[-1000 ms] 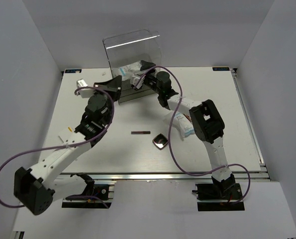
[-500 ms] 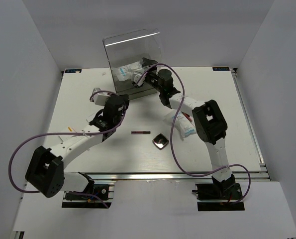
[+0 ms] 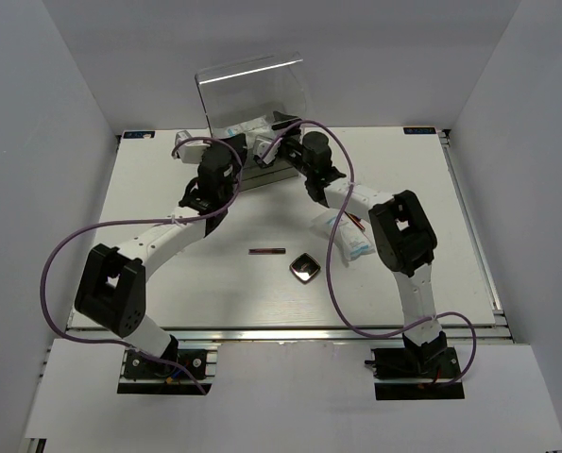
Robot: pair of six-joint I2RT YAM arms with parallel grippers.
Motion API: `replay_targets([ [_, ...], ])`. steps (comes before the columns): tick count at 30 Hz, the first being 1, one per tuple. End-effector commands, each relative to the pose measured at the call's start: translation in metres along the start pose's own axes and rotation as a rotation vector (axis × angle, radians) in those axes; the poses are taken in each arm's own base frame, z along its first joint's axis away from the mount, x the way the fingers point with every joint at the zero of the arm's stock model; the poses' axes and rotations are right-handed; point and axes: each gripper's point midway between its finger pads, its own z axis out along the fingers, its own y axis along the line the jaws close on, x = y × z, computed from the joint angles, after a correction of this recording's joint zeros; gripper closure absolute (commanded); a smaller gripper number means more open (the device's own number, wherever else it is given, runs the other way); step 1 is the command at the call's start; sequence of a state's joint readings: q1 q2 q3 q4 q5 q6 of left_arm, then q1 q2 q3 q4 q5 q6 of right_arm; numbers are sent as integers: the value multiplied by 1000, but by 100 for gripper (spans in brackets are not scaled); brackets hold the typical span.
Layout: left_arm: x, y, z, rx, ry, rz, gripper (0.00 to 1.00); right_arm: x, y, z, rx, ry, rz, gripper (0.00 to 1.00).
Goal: Organize the makeup
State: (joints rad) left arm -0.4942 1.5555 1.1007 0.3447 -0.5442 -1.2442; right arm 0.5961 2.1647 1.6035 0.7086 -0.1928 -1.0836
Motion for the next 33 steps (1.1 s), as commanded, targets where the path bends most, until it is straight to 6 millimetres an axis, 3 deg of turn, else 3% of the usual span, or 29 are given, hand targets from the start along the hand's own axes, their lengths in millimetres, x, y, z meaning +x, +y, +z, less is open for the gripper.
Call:
replay_targets([
  [1, -7, -42, -3, 135, 0, -50, 84, -32, -55, -11, 119, -63, -29, 11],
  [3, -9, -50, -7, 173, 2, -70, 82, -33, -56, -14, 119, -60, -27, 11],
  [5, -11, -51, -10, 185, -4, -75, 82, -29, -42, -21, 89, -47, -14, 11],
  [6, -14, -54, -10, 196, -15, -81, 82, -36, -48, -28, 94, -66, -14, 11],
  [7, -16, -56, -11, 204, -20, -79, 82, -31, -31, -35, 56, -55, 1, 11],
  [11, -19, -63, -10, 226, -33, -77, 82, -34, -19, -55, 30, -58, 14, 11],
  [19, -23, -74, -9, 266, -48, -103, 81, -35, -20, -74, 43, -35, 43, 11],
  [20, -24, -76, -9, 272, -50, -107, 81, -38, -26, -80, 53, -32, 51, 11],
  [22, -25, -78, -10, 278, -52, -112, 81, -34, -13, -93, 18, 4, 92, 11],
  [23, -25, -79, -10, 282, -52, -115, 81, -39, -27, -103, 33, 12, 118, 11],
  [24, -27, -81, -11, 286, -53, -120, 81, -28, -15, -110, -29, 68, 232, 11],
  [26, -27, -83, -12, 293, -49, -128, 81, -34, -21, -123, -106, 98, 388, 11],
  [27, -27, -83, -12, 296, -49, -131, 81, -23, -14, -136, -188, 192, 560, 11],
  [29, -28, -85, -14, 301, -49, -136, 81, -25, -11, -155, -271, 250, 709, 11],
  [31, -28, -84, -14, 301, -50, -134, 81, -1, 14, -202, -361, 468, 915, 11],
  [32, -28, -85, -15, 302, -51, -137, 81, 3, 12, -208, -341, 487, 939, 11],
  [33, -29, -85, -15, 305, -51, -141, 81, 11, 39, -233, -396, 595, 1004, 11],
])
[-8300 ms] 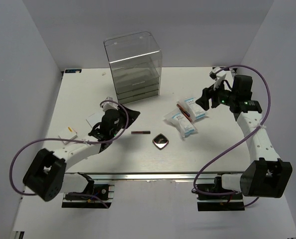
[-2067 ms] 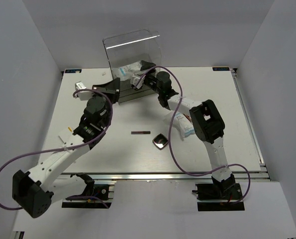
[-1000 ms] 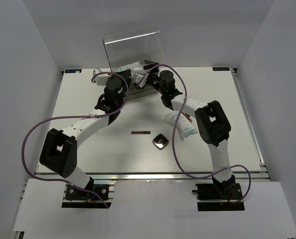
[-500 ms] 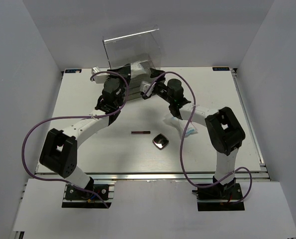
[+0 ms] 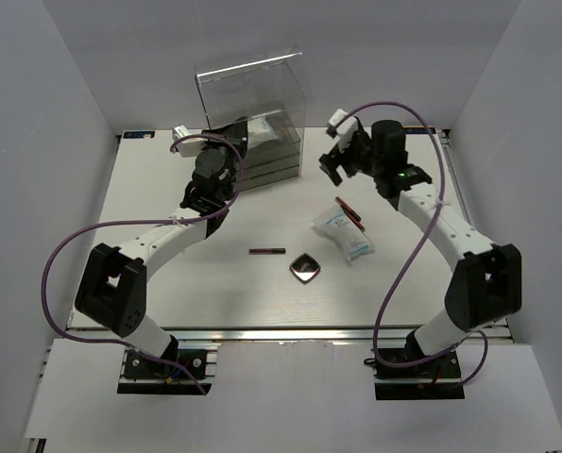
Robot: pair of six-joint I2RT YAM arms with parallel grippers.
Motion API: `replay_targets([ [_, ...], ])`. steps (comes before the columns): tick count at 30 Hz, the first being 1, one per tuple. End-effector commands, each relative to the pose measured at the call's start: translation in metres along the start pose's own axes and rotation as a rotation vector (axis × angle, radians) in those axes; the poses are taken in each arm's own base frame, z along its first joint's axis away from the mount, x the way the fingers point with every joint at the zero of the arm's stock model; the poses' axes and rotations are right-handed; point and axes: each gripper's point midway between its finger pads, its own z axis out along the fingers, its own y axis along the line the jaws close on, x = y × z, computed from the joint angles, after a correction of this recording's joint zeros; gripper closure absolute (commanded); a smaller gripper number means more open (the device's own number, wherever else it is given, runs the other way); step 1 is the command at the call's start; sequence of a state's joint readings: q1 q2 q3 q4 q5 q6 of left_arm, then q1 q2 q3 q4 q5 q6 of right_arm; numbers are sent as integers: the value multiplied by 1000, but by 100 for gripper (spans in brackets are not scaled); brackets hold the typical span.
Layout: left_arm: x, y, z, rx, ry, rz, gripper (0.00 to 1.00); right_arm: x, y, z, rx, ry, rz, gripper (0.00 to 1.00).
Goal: Organize the makeup
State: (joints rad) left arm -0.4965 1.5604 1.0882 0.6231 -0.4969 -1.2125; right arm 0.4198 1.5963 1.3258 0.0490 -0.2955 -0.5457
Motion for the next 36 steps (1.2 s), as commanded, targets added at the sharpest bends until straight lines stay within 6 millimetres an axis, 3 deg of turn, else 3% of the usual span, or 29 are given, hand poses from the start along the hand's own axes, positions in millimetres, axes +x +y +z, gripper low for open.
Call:
replay_targets([
  [1, -13, -30, -1, 76, -21, -42, 81, 79, 55, -55, -129, 346, 380, 11],
  [2, -13, -31, -2, 80, -16, -44, 81, 95, 53, -65, -112, 390, 412, 11],
  [4, -12, -32, -2, 83, -12, -45, 81, 123, 72, -84, -137, 471, 467, 11],
  [7, -12, -31, -1, 82, -12, -44, 80, 148, 96, -99, -163, 562, 552, 11],
  [15, -14, -27, -2, 73, -13, -54, 80, 166, 122, -97, -144, 638, 626, 12],
  [18, -14, -24, -3, 69, -12, -62, 80, 176, 130, -92, -138, 656, 598, 17],
  [24, -18, -23, -3, 65, -20, -67, 80, 220, 139, -81, -85, 761, 508, 35],
  [27, -20, -24, -3, 66, -24, -68, 80, 228, 137, -82, -67, 782, 462, 50],
  [28, -19, -24, -3, 65, -23, -69, 80, 227, 137, -83, -73, 777, 444, 60],
  [33, -22, -24, -2, 67, -27, -71, 80, 216, 136, -87, -89, 736, 408, 89],
  [34, -21, -24, -2, 65, -27, -72, 80, 208, 137, -88, -106, 719, 416, 96],
  [36, -21, -24, -2, 66, -25, -72, 80, 187, 133, -88, -119, 663, 422, 100],
])
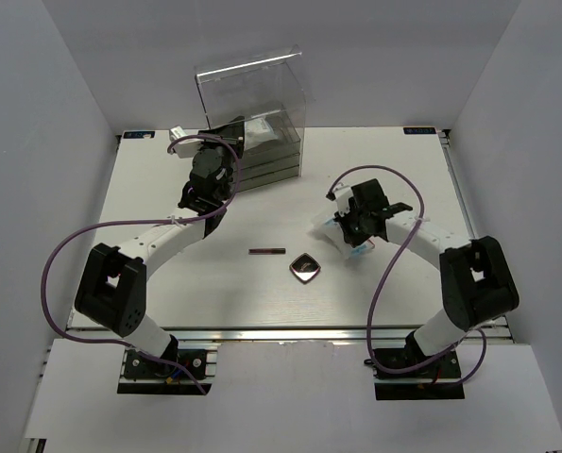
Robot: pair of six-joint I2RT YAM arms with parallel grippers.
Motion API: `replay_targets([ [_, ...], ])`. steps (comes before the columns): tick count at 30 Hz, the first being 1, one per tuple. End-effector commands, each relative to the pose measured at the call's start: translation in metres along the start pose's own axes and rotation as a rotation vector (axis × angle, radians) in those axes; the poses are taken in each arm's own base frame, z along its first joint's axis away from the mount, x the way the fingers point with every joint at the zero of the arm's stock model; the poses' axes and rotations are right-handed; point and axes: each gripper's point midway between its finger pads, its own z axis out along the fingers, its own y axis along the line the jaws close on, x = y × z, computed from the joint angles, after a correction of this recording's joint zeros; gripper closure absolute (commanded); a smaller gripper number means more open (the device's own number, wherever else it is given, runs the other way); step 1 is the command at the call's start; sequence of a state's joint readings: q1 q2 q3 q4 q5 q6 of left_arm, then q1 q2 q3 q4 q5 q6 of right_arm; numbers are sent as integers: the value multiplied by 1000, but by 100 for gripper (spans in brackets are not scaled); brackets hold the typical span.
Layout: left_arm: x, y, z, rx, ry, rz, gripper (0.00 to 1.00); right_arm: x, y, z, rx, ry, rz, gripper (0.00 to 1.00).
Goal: Organize the makeup
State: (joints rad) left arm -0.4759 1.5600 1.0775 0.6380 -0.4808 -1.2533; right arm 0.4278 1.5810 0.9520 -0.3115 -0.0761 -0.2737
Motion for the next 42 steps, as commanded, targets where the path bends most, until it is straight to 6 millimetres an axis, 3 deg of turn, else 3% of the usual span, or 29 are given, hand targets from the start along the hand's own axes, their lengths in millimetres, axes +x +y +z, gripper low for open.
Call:
replay_targets([
  [1, -13, -27, -4, 62, -17, -34, 80, -20, 17, -23, -79, -81, -26, 100],
  [4, -14, -29, -4, 65, -19, -45, 80, -66, 34, -64, -164, -260, -68, 100],
  [7, -15, -32, -3, 71, -22, -54, 80, -99, 47, -87, -207, -398, -153, 100],
  [12, -14, -37, 0, 76, -15, -57, 80, -184, 39, -111, 20, -730, -533, 100],
  [17, -13, -47, 3, 94, -12, -68, 80, -253, 41, -111, 203, -887, -783, 100],
  [18, -14, -48, 4, 93, -13, -67, 80, -260, 40, -97, 224, -887, -809, 100],
  [19, -14, -49, 4, 95, -13, -70, 80, -286, 37, -112, 317, -964, -856, 100],
  [20, -14, -52, 4, 100, -13, -72, 80, -294, 36, -98, 344, -963, -872, 100],
  [21, -15, -53, 5, 99, -14, -73, 80, -304, 34, -96, 384, -977, -880, 100],
  [22, -16, -54, 4, 101, -15, -76, 80, -328, 31, -114, 453, -1040, -902, 100],
  [23, -16, -57, 5, 105, -15, -78, 80, -333, 30, -96, 461, -1027, -909, 100],
  [24, -16, -57, 5, 104, -13, -77, 80, -341, 27, -95, 496, -1034, -911, 100],
  [25, -15, -58, 5, 105, -11, -77, 80, -359, 23, -109, 558, -1078, -925, 100],
  [27, -16, -61, 5, 107, -10, -79, 80, -367, 21, -93, 577, -1075, -936, 100],
  [31, -15, -61, 6, 108, -7, -82, 80, -388, 23, -87, 641, -1104, -963, 100],
  [33, -14, -61, 6, 107, -4, -84, 80, -399, 21, -74, 672, -1088, -980, 100],
  [35, -13, -59, 6, 104, -1, -85, 80, -407, 18, -56, 677, -1058, -994, 88],
  [36, -13, -59, 6, 103, 1, -86, 80, -408, 11, -50, 695, -1026, -986, 64],
  [39, -11, -57, 6, 100, 5, -87, 80, -403, 10, -25, 671, -971, -1011, 31],
  [42, -10, -56, 6, 98, 8, -89, 80, -392, 12, -19, 638, -954, -1008, 15],
])
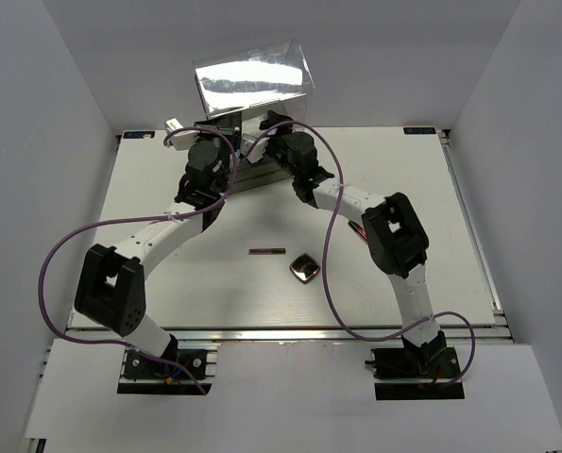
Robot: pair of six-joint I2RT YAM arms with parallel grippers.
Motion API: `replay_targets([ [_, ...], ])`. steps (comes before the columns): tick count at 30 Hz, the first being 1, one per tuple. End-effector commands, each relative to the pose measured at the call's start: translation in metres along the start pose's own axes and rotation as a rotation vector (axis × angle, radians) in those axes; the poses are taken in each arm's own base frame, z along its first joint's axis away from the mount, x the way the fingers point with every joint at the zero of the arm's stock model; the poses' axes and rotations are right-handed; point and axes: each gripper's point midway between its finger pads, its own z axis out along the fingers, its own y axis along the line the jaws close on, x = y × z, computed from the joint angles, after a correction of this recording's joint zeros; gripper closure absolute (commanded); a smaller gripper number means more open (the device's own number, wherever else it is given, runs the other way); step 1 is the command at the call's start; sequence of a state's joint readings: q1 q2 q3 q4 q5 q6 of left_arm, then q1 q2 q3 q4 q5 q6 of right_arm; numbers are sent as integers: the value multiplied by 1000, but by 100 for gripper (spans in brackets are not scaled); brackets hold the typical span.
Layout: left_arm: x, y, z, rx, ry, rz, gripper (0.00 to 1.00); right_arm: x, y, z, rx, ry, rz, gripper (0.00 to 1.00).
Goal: Organize the makeup
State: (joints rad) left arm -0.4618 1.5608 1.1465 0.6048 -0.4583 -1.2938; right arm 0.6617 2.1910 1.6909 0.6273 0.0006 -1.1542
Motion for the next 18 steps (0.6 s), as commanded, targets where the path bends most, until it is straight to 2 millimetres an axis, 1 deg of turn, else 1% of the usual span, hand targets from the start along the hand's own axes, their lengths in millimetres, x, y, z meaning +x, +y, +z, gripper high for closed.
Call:
replay_targets([
  [1, -2, -31, -2, 63, 9, -35, 80, -8, -15, -7, 32, -7, -3, 14],
  [2, -3, -30, -2, 62, 6, -35, 80, -12, -27, -15, 45, -12, 7, 14],
  [3, -3, -29, -1, 61, 6, -36, 80, -20, -30, -21, 44, -52, 15, 14],
  [4, -2, -28, -3, 60, 8, -37, 80, -14, -9, -33, 2, -43, 38, 14],
  [5, -2, -27, -3, 59, 8, -38, 80, -23, -27, -46, 26, -65, 43, 14],
  [6, -3, -28, -3, 60, 8, -40, 80, -28, -27, -55, 21, -83, 53, 15],
  [7, -3, -29, -4, 62, 9, -42, 80, -22, -5, -69, -30, -72, 87, 16],
  [8, -2, -26, -4, 57, 11, -38, 80, -31, -21, -83, -14, -96, 94, 18],
  [9, -2, -24, -4, 53, 12, -37, 80, -34, -19, -91, -31, -112, 102, 19],
  [10, 0, -22, -5, 51, 16, -41, 80, -35, -15, -107, -48, -107, 120, 20],
  [11, -1, -21, -5, 49, 15, -41, 80, -35, -13, -114, -61, -103, 135, 21],
  [12, 0, -19, -6, 45, 19, -43, 80, -36, -12, -122, -82, -106, 154, 26],
  [13, 0, -19, -7, 44, 23, -46, 80, -43, -27, -134, -76, -119, 173, 30],
  [14, 1, -14, -8, 30, 28, -38, 81, -36, -6, -146, -170, -108, 252, 39],
  [15, 2, -10, -9, 18, 31, -34, 81, -36, -6, -155, -207, -111, 295, 43],
  [16, 2, -8, -12, 9, 37, -34, 81, -43, -15, -167, -223, -121, 334, 48],
  [17, 4, 1, -14, -17, 47, -25, 81, -39, 2, -179, -310, -101, 409, 57],
  [18, 5, 11, -19, -40, 59, -24, 82, -44, -6, -190, -309, -109, 430, 60],
])
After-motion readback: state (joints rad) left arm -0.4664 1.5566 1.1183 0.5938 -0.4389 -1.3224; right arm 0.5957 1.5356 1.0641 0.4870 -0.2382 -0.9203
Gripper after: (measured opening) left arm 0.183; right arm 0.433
